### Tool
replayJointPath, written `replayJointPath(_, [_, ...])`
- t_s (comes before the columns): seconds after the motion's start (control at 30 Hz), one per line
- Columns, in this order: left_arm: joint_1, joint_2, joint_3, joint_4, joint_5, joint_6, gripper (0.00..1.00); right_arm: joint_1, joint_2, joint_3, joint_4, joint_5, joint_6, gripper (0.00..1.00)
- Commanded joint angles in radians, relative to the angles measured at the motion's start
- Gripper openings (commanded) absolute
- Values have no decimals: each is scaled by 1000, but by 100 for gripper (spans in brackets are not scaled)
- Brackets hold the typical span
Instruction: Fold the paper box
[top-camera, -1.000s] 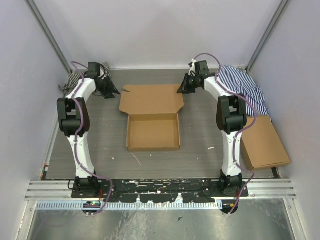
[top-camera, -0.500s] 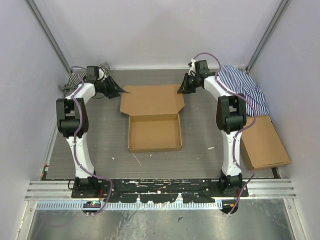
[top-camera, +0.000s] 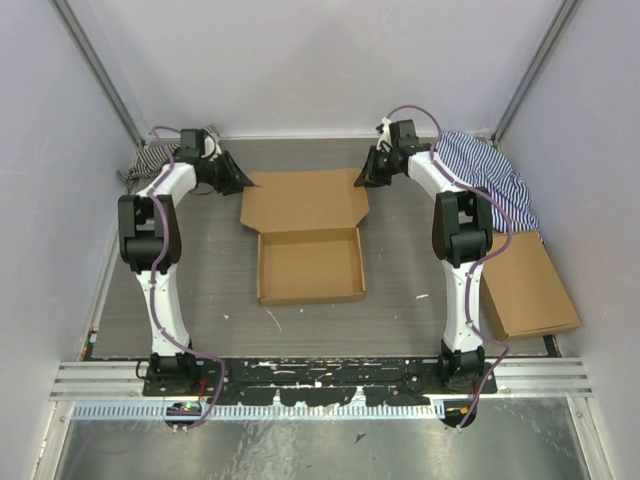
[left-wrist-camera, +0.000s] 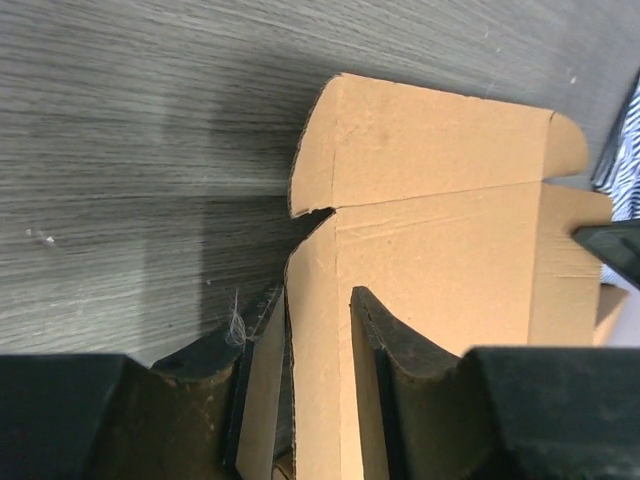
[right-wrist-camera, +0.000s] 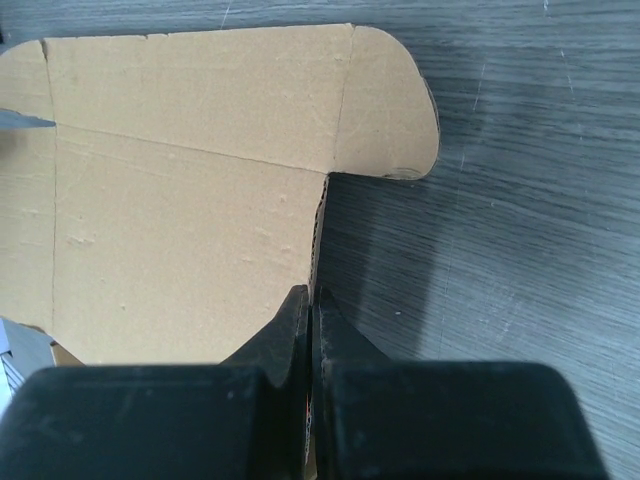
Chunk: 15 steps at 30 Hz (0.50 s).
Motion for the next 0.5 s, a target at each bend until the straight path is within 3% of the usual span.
replayJointPath(0.0, [-44, 25, 94, -145, -94, 100, 37, -2, -15, 47, 4, -29, -15, 1])
replayJointPath(0.37, [-84, -25, 153, -273, -252, 169, 1, 25, -54, 35, -19, 45, -11, 1])
replayJointPath(0.47, [-97, -65, 146, -281, -306, 177, 0, 39, -90, 15, -22, 107, -14, 1])
